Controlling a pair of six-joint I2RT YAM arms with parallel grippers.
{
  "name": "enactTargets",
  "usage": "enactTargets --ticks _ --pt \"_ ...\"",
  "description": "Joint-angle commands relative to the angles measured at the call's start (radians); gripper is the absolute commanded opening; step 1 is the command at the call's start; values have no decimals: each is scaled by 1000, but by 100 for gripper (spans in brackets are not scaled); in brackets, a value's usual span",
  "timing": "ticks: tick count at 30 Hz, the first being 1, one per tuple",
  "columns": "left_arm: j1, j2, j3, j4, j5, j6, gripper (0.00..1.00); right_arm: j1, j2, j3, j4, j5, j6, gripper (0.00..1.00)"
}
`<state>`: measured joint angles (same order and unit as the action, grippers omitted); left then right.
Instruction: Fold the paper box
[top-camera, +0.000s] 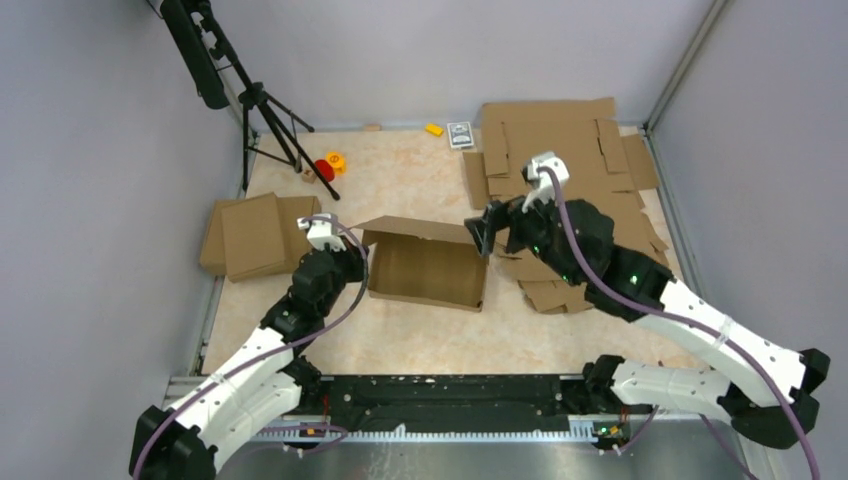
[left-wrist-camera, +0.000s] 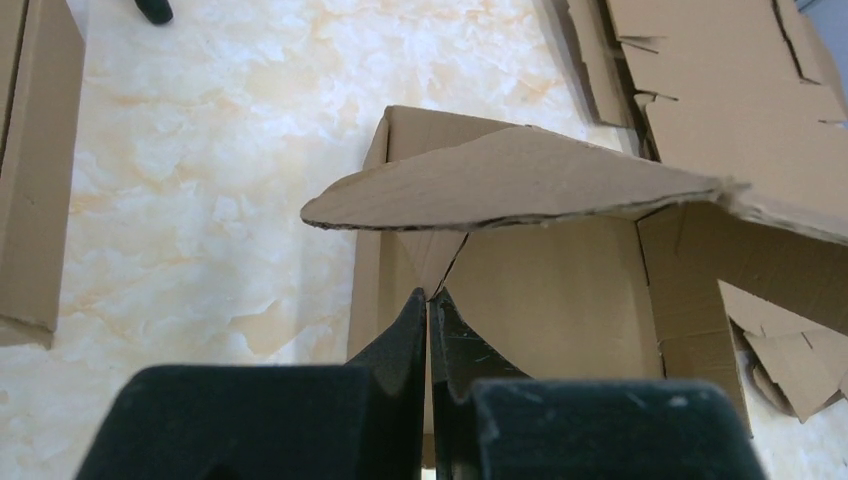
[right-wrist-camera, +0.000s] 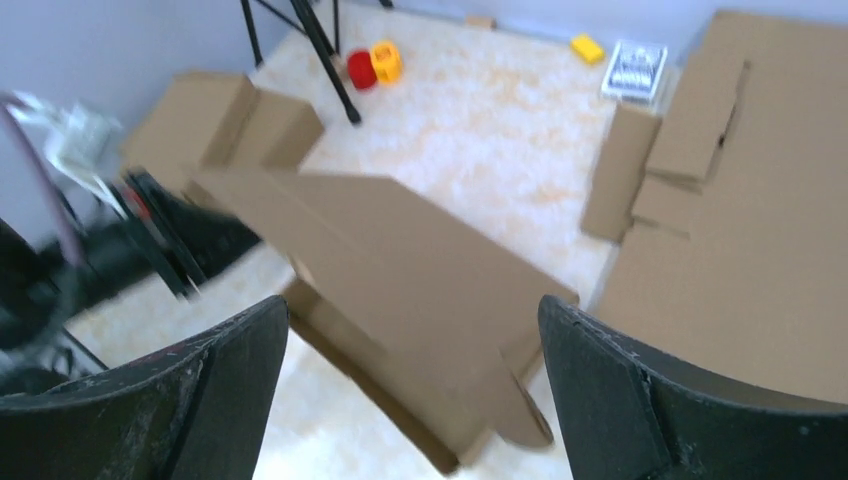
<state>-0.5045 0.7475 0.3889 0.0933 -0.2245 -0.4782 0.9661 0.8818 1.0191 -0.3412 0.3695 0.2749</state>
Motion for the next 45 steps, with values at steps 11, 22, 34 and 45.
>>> enactTargets --ticks 11,22,34,45 --pt "-4 -55 53 -173 27 -48 3 -125 337 192 -120 -355 74 73" --pt "-3 -73 279 -699 131 -244 29 -131 485 71 5 -400 84 67" --pt "-2 -20 542 -940 170 -340 2 -132 552 -20 73 -445 56 60" --pt "-1 269 484 -584 280 -258 0 -131 584 -157 152 -457 68 52"
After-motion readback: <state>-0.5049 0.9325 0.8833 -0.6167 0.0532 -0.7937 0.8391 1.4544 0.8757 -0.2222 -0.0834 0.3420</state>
